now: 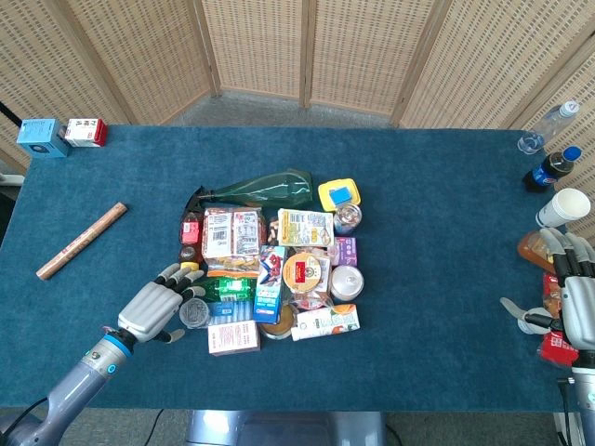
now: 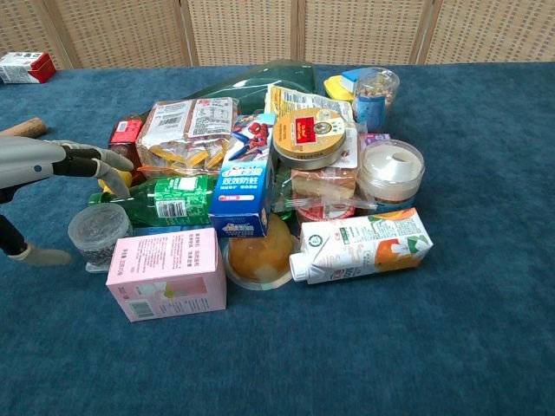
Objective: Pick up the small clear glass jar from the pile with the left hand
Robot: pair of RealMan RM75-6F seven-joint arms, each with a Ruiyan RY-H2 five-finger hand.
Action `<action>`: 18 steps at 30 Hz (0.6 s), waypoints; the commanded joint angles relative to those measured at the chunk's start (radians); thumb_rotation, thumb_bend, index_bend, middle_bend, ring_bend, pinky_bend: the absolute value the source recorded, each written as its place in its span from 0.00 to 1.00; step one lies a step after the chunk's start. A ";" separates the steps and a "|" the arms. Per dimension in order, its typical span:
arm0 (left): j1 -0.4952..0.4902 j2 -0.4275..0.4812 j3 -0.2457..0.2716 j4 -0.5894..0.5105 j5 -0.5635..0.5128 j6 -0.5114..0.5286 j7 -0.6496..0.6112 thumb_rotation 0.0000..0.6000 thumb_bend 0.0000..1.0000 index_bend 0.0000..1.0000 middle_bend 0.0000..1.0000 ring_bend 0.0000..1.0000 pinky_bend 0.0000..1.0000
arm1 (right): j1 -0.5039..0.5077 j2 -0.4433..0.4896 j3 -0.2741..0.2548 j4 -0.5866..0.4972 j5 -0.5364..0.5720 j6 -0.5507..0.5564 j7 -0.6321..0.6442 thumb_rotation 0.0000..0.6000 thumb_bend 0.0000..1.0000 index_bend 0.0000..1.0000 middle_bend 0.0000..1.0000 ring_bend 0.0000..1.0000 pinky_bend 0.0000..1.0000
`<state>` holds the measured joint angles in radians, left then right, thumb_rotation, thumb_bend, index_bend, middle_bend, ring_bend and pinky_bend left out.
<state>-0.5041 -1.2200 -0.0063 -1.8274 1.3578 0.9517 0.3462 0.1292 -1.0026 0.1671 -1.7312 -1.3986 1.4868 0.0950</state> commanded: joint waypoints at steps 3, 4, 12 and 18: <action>-0.006 -0.011 0.007 0.009 -0.005 -0.003 0.007 1.00 0.28 0.26 0.00 0.00 0.00 | -0.003 0.000 0.001 0.005 0.001 0.002 0.006 0.80 0.11 0.02 0.10 0.00 0.00; -0.008 -0.015 0.008 0.011 -0.007 -0.005 0.006 1.00 0.28 0.26 0.00 0.00 0.00 | -0.004 -0.001 0.001 0.007 0.002 0.002 0.007 0.80 0.11 0.02 0.10 0.00 0.00; -0.006 -0.040 0.011 0.028 0.004 0.020 -0.011 1.00 0.28 0.41 0.06 0.00 0.00 | -0.008 -0.002 0.006 0.013 0.004 0.008 0.013 0.80 0.11 0.01 0.09 0.00 0.00; -0.001 -0.051 0.016 0.043 0.012 0.037 -0.019 1.00 0.28 0.54 0.11 0.00 0.00 | -0.015 -0.003 0.012 0.013 0.003 0.024 0.022 0.80 0.11 0.01 0.09 0.00 0.00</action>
<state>-0.5057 -1.2707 0.0100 -1.7849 1.3696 0.9883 0.3278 0.1152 -1.0055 0.1785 -1.7177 -1.3952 1.5100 0.1163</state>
